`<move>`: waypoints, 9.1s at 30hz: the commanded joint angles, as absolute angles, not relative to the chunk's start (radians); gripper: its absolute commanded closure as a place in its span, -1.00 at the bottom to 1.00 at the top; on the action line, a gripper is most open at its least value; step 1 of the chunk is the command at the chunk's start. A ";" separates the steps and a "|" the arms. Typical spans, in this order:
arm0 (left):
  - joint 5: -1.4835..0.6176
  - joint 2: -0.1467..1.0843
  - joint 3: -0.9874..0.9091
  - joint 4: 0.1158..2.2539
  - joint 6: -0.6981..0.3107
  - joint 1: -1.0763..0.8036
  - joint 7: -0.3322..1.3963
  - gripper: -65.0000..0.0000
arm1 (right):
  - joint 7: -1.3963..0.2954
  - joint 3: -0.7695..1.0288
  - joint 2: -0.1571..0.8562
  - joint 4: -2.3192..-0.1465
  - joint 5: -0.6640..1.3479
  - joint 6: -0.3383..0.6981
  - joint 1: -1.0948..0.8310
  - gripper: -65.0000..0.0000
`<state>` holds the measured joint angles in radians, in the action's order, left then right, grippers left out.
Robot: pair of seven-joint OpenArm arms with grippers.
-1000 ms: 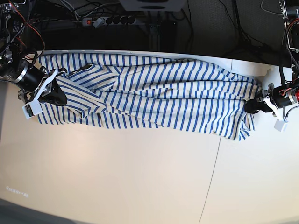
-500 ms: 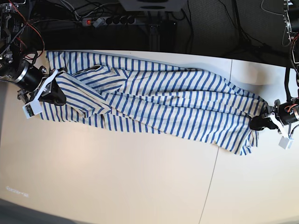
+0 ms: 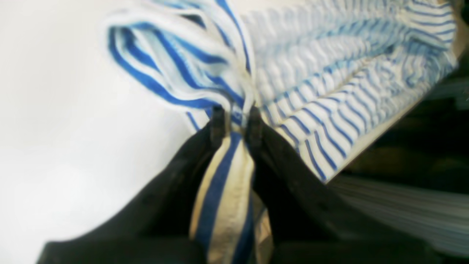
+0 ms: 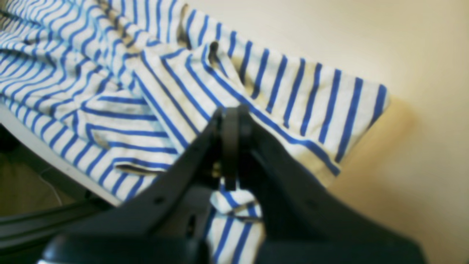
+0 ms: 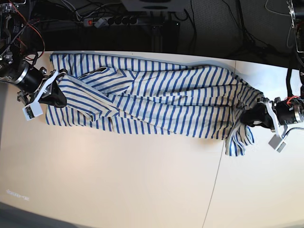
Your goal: Fold the T-shirt properly
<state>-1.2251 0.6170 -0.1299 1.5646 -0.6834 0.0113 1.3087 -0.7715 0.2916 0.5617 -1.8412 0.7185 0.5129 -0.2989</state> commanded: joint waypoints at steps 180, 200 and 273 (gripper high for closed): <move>-0.916 0.134 0.197 1.481 -0.698 -0.017 1.017 0.07 | -0.950 -0.315 0.317 -1.673 0.637 0.572 0.269 -0.14; -0.971 0.134 0.197 1.481 -0.698 -0.017 1.037 0.07 | -0.950 -0.315 0.231 -1.682 0.472 0.573 0.290 -0.14; -1.306 0.301 -0.152 1.482 -0.698 -0.009 1.217 0.19 | -0.853 -0.418 0.239 -1.772 0.265 0.524 0.328 1.00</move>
<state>-1.2785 0.2932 -0.1478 1.4658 -0.6823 -0.0242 1.2304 -0.8768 -0.4255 0.2420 -1.7546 0.2592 0.5240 0.3042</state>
